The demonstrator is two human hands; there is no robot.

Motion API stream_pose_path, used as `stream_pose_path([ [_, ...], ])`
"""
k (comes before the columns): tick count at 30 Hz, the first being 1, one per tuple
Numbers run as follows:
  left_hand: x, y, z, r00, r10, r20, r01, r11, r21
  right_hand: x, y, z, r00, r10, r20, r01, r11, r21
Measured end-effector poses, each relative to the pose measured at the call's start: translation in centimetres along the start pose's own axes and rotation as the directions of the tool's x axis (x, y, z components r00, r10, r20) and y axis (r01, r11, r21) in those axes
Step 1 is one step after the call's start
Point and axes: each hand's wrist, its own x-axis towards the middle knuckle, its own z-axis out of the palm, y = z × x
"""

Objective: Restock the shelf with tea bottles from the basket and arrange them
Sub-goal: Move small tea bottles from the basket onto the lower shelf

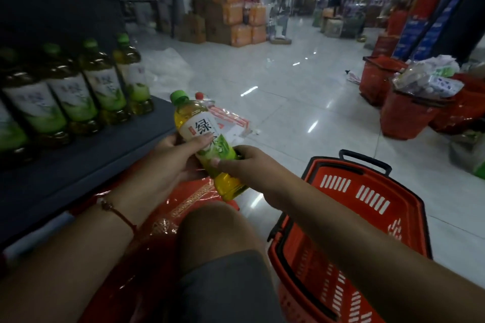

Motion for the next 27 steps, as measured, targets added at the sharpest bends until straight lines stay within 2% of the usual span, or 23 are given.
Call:
stream_pose_path([
  [5,-2.2,0.6,-5.4,0.991,-0.008,-0.134,0.01,1.0,0.012,1.3,-1.2,5.3,0.991,-0.032,0.129,0.029,0.999,0.023],
  [10,-4.6,0.0,-10.8,0.968,0.038,-0.249,-0.023,0.998,0.063,2.1,-1.8,11.5,0.98,-0.091,0.18,0.086,0.996,0.031],
  [14,-6.1,-0.6,-14.8,0.925,0.07,-0.374,-0.043,0.996,0.08,2.3,-2.5,16.1,0.944,-0.123,0.305,0.102,0.991,0.084],
  [17,-7.3,-1.0,-16.7,0.876,0.152,-0.457,-0.115,0.987,0.108,2.5,-2.6,18.7,0.914,-0.179,0.364,0.16,0.984,0.081],
  [22,-9.1,-1.8,-18.8,0.778,0.278,-0.564,-0.239,0.96,0.143,3.0,-2.5,21.5,0.884,-0.287,0.369,0.264,0.958,0.112],
  [27,-9.2,-2.0,-18.8,0.775,0.328,-0.541,-0.252,0.944,0.211,4.0,-2.0,22.0,0.873,-0.372,0.315,0.321,0.925,0.203],
])
